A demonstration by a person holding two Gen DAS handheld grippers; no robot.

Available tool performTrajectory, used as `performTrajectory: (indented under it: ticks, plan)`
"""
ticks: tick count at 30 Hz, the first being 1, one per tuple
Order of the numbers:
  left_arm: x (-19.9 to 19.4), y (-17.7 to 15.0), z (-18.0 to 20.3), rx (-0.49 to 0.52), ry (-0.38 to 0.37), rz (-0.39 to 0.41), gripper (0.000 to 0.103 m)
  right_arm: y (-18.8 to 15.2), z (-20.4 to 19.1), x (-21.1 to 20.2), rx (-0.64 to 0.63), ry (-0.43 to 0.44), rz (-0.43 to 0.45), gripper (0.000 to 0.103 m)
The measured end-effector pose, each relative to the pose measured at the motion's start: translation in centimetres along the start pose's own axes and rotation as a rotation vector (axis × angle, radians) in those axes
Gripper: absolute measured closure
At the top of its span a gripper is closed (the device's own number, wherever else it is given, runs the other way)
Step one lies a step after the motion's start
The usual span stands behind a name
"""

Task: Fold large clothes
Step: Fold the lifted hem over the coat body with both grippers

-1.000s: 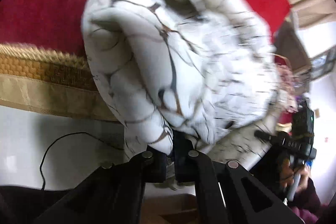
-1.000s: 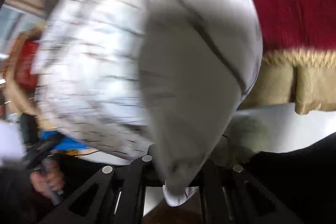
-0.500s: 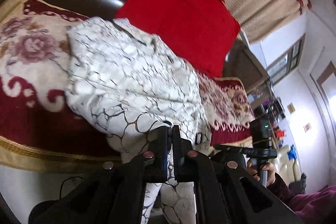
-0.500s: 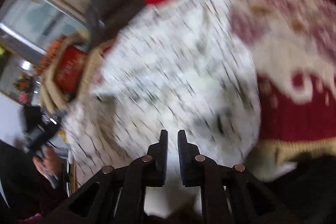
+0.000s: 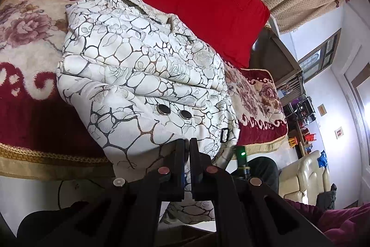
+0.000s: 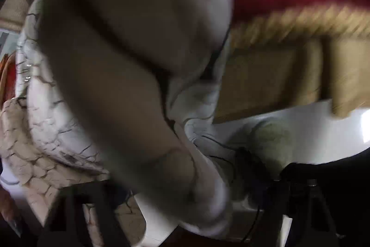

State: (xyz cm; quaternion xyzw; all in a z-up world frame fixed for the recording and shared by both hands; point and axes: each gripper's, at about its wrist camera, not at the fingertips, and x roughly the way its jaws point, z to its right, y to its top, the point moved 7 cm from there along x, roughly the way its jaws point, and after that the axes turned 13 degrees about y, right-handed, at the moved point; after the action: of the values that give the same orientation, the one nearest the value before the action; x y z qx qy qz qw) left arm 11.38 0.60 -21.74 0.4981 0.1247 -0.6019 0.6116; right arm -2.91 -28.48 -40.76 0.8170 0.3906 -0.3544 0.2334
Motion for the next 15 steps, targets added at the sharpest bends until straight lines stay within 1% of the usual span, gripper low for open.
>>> performTrajectory:
  ticks: [1, 2, 3, 4, 6, 8, 10, 11, 12, 13, 14, 15]
  plan:
    - [-0.3, 0.0, -0.1, -0.005, -0.004, 0.009, 0.100, -0.4, -0.2, 0.5, -0.001, 0.023, -0.042, 0.086]
    - [-0.6, 0.1, -0.2, -0.014, -0.015, 0.019, 0.101, -0.7, -0.5, 0.1, 0.004, 0.058, -0.045, 0.091]
    - [-1.0, 0.2, -0.3, -0.023, -0.025, 0.030, 0.101, -0.8, -1.1, -0.7, 0.011, 0.108, -0.034, 0.091]
    - [-1.5, 0.4, -0.4, -0.030, -0.031, 0.047, 0.101, -0.9, -2.4, -2.0, 0.006, 0.195, -0.029, 0.092]
    - [-2.4, 1.0, -0.8, -0.032, -0.022, 0.078, 0.101, -0.9, -4.8, -4.3, -0.050, 0.290, -0.004, 0.093]
    - [-2.8, 1.4, -1.5, -0.038, -0.004, 0.092, 0.101, -0.8, -7.5, -7.2, -0.114, 0.388, 0.032, 0.093]
    - [-2.8, 1.5, -2.2, -0.046, 0.022, 0.095, 0.101, 0.1, -9.2, -9.5, -0.121, 0.472, 0.062, 0.093]
    - [-2.8, 1.4, -2.7, -0.048, 0.052, 0.097, 0.101, 0.5, -9.6, -10.1, -0.125, 0.482, 0.071, 0.093]
    - [-2.6, 1.2, -3.7, -0.065, 0.114, 0.094, 0.101, 0.8, -9.8, -10.7, -0.139, 0.473, 0.085, 0.093]
    - [-2.3, 0.8, -4.5, -0.079, 0.161, 0.080, 0.095, 1.2, -10.0, -10.7, -0.168, 0.431, 0.093, 0.093]
    - [-1.9, 0.3, -5.3, -0.089, 0.201, 0.061, 0.087, 1.2, -9.9, -10.5, -0.171, 0.405, 0.080, 0.093]
    - [-1.4, -0.3, -6.4, -0.106, 0.256, 0.036, 0.063, 1.4, -9.7, -9.6, -0.161, 0.397, 0.070, 0.093]
